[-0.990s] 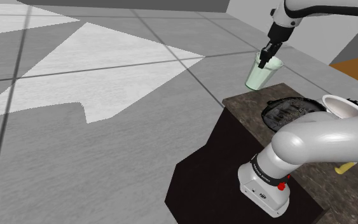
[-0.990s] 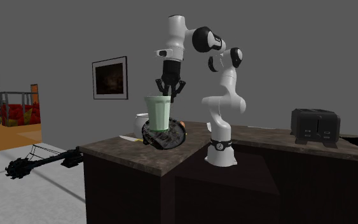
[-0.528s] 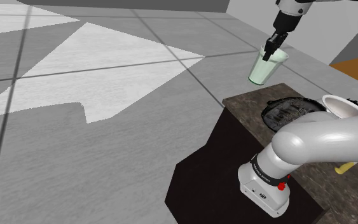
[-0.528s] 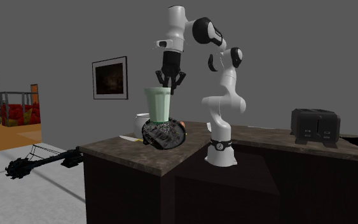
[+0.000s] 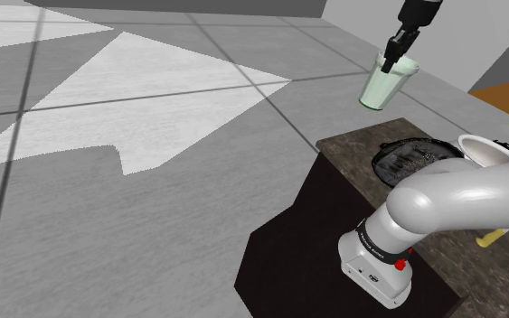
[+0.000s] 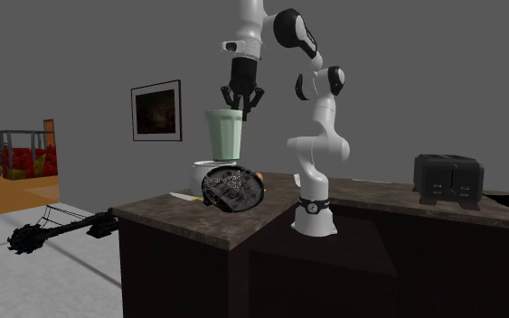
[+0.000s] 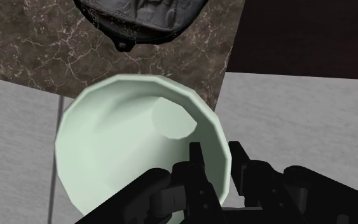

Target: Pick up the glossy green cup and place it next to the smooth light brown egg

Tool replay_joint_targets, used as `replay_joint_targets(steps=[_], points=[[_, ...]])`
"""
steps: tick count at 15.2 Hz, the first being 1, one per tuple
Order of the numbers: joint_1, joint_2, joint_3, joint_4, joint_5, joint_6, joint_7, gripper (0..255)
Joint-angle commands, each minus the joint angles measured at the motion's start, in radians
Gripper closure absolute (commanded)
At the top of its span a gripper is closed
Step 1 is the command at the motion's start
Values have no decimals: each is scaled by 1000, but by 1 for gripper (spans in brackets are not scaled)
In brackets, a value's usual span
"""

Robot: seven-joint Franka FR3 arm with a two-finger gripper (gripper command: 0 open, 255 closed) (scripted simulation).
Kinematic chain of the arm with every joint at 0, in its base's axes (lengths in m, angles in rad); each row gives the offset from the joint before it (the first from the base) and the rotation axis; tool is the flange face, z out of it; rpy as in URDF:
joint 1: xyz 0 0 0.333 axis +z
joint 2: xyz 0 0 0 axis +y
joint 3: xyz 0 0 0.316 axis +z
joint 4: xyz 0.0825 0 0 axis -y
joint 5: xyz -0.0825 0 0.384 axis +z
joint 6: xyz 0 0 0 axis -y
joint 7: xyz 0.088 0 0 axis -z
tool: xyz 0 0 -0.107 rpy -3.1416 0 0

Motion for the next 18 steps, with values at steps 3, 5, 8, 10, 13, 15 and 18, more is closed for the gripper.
replay_joint_targets(steps=[3,5,8,10,13,15,18], points=[[-18,-49,-19,-7,-22,-35,-35,255],[-38,-99,-41,-30,-47,-54,-70,255],[-68,-168,-77,-55,-88,-85,-126,255],[-89,-210,-103,-66,-117,-105,-166,255],[-119,-266,-144,-74,-163,-136,-229,255],[-139,-298,-173,-74,-195,-156,-272,255],[-166,-340,-219,-65,-245,-183,-341,255]])
